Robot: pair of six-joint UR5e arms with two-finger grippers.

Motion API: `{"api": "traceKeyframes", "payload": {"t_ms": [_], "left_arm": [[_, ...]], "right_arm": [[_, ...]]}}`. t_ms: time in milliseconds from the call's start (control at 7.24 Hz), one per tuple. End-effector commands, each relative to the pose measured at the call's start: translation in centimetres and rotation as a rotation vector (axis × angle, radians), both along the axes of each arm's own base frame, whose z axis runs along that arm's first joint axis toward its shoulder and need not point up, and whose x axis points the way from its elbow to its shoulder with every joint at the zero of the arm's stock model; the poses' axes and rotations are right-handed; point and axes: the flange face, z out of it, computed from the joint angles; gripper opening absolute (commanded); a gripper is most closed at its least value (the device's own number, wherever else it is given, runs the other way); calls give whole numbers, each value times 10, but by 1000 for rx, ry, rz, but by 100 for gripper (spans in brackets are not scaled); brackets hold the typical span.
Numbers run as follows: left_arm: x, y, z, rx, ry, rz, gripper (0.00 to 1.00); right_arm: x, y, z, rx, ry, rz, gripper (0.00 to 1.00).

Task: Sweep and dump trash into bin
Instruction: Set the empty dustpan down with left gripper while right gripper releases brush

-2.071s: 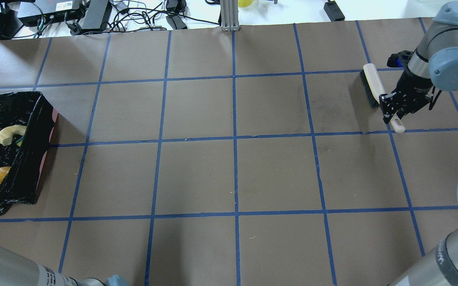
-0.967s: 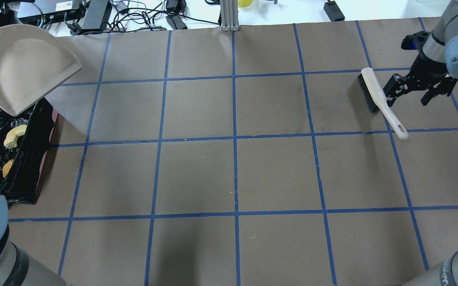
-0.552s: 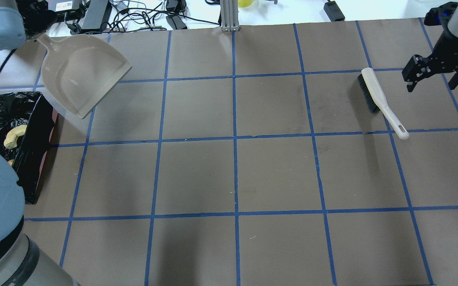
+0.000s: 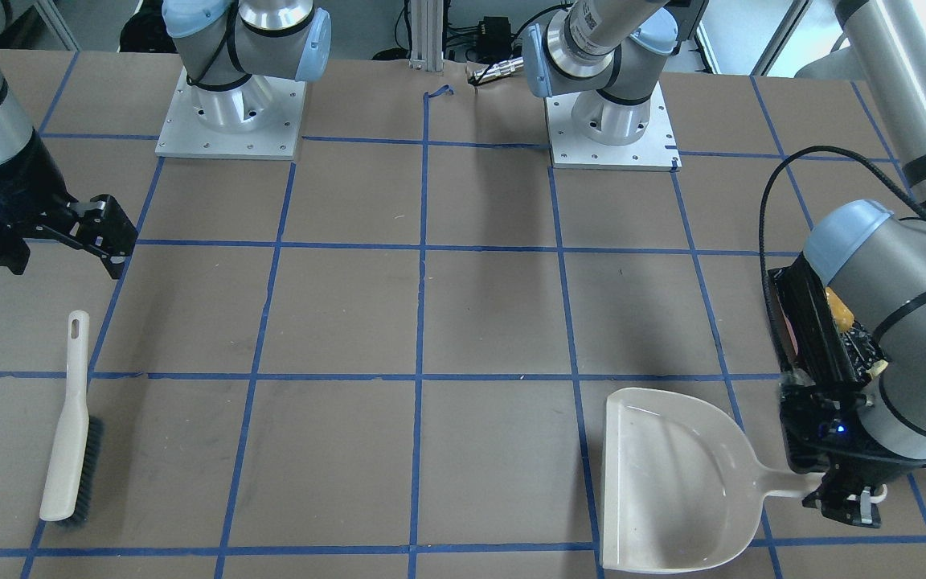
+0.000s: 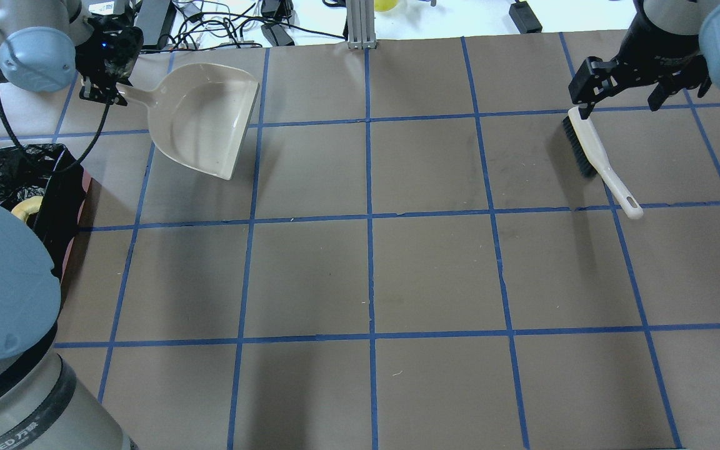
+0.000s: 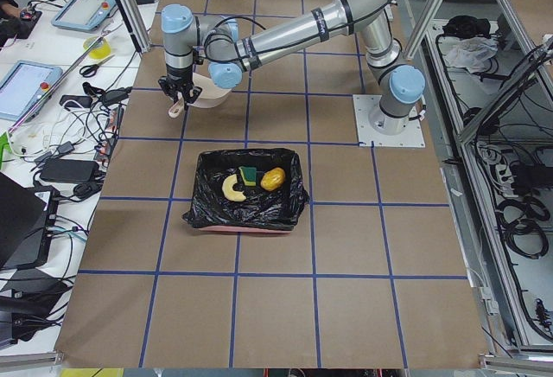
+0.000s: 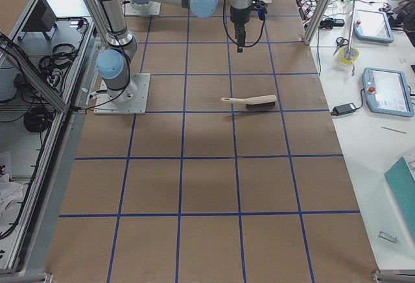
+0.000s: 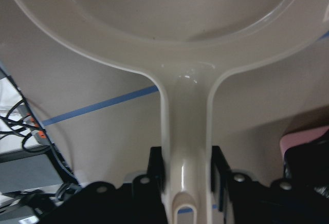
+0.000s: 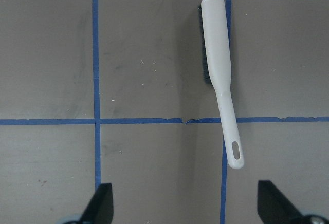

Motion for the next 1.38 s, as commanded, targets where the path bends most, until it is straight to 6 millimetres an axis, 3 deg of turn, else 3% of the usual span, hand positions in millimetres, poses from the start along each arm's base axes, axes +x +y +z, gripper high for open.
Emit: {"api": "traceKeyframes", "payload": {"t_ms": [0,276,552,829,967,1243], "left_arm": [[-37,-5,-42,60,95,156,0],[-44,-7,-78,120,87,111,0],[-57,-1,-83,146,84,87,0],[-56,19,-84,182,29,37,0],[-54,16,-77,165,25,44,0],[-57,18,-83,174,28,70,0]], "right_arm": [[12,12,14,-13,-3,10,100],[44,27,17,2,-45,66,100],[59,33,17,19,-48,93,100],[63,36,19,17,-49,103,100],[63,36,20,15,-51,103,100],[63,37,21,12,-50,103,100]]}}
